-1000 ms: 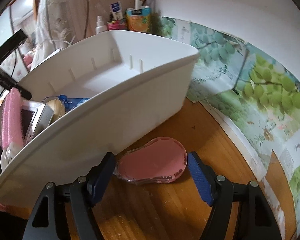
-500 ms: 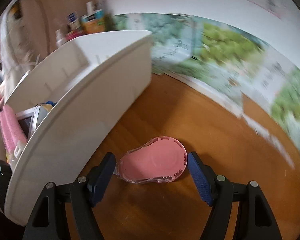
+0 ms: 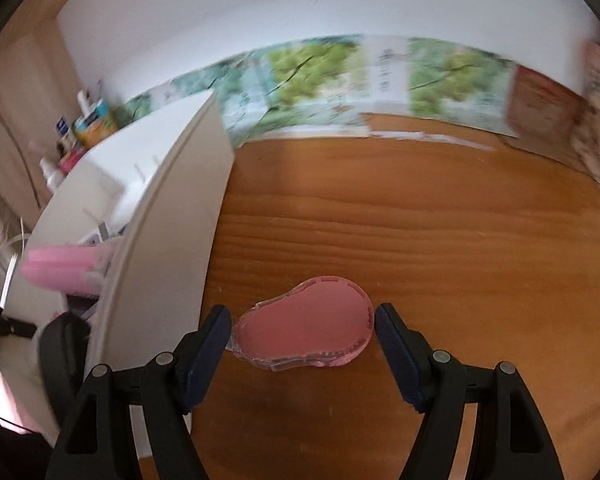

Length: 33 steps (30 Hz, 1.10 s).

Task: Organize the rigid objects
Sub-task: 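Grasp the pink oval case with the right gripper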

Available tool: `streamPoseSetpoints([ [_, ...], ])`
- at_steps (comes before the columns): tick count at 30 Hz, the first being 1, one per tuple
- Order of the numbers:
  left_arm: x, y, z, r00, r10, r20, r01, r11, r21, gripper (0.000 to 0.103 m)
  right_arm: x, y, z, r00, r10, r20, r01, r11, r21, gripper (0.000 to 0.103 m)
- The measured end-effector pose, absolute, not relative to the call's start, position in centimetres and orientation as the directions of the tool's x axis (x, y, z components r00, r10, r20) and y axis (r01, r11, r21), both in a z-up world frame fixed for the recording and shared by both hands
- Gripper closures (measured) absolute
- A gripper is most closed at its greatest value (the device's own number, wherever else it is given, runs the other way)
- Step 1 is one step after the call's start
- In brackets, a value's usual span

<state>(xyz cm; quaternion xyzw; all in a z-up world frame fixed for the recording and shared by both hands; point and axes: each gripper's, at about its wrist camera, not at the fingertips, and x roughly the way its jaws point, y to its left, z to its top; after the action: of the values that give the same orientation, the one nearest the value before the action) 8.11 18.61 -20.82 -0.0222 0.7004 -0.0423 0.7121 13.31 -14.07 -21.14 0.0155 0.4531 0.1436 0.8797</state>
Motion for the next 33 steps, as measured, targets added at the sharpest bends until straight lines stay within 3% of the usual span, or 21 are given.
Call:
streamPoseSetpoints([
  [1,8.2,18.5,-20.8,0.014,-0.092,-0.996,0.043,0.995,-0.092,0.093,12.5,-14.7,-20.5,0.573,0.246,-0.782,-0.207,0.966,0.153,0.075],
  [2,8.3,18.5,-20.8,0.013,-0.098,-0.995,0.051,0.994,-0.097,0.092,12.1,-15.0,-20.1,0.583,0.223,-0.782,-0.179,0.973,0.144,0.082],
  [8,8.8,19.1,-20.7,0.028,-0.112,-0.993,0.063,0.992,-0.11,0.092,10.5,-16.2,-17.5,0.616,0.184,-0.766,-0.138,0.983,0.125,0.082],
  [10,9.0,19.7,-20.7,0.034,-0.118,-0.992,0.054,0.992,-0.116,0.092,10.6,-16.0,-17.7,0.598,0.163,-0.784,-0.127,0.986,0.108,0.077],
  [12,9.2,20.9,-20.3,0.044,-0.116,-0.992,0.048,0.992,-0.114,0.093,10.8,-16.0,-18.3,0.574,0.149,-0.805,-0.111,0.988,0.104,0.05],
  [14,9.4,21.7,-20.5,0.056,-0.107,-0.993,0.048,0.993,-0.104,0.093,11.1,-15.6,-19.1,0.533,0.16,-0.831,-0.098,0.987,0.128,0.042],
  [22,10.1,23.5,-19.6,0.074,-0.063,-0.995,0.078,0.995,-0.057,0.093,12.2,-12.7,-21.3,0.418,0.105,-0.902,-0.069,0.994,0.084,0.032],
  [33,9.3,20.2,-19.2,0.109,-0.015,-0.994,0.108,0.994,-0.003,0.094,14.7,-11.4,-22.6,0.276,0.047,-0.96,0.114,0.99,0.081,0.031],
])
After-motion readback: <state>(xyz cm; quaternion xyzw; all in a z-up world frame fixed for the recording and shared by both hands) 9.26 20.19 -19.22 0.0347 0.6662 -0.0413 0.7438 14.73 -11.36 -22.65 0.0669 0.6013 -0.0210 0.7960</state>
